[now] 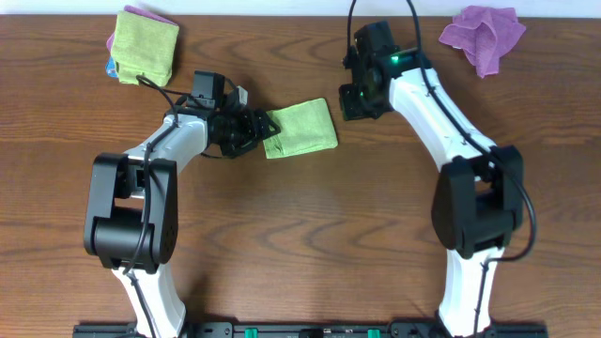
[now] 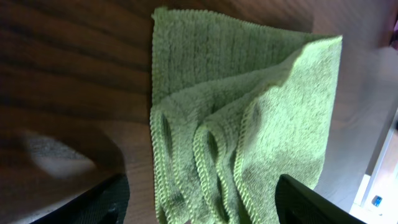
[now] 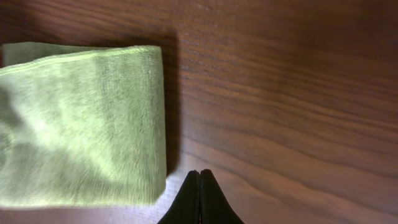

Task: Fold the cloth

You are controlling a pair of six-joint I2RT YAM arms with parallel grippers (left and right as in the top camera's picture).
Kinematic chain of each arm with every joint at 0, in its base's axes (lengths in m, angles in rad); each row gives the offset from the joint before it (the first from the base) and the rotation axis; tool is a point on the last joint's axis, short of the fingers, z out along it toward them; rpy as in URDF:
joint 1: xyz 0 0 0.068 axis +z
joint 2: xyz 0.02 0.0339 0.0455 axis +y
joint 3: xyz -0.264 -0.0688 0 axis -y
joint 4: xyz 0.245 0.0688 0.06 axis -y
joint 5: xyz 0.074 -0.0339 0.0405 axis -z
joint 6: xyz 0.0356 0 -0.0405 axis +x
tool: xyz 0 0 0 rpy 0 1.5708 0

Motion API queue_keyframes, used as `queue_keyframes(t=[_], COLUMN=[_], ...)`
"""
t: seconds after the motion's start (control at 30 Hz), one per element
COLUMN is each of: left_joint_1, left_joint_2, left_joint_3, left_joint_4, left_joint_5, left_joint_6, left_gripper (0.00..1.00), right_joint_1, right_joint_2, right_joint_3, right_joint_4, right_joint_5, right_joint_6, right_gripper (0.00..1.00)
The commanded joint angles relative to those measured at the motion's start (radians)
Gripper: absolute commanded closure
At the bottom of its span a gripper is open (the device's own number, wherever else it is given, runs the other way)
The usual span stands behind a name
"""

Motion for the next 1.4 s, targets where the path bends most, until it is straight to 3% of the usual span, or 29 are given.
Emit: queue_keyframes(t=[0.0, 1.37], left_joint_1=[0.002, -0.02], left_joint_2=[0.017, 0.032], left_joint_3=[-0.003, -0.003], left_joint_4=[0.007, 0.014], left_joint_5=[-0.011, -0.042], left_joint_6=[-0.016, -0.031], left_gripper=[0.23, 0.2], right_joint_1=[0.013, 0.109], right_joint_2=[0.06, 0.15], right_joint_3=[-0.002, 0.0], right_joint_4=[0.022, 0.114], right_joint_5=[-0.041, -0.184], right_joint_6=[0.038, 0.091], right_gripper=[0.98, 0.98])
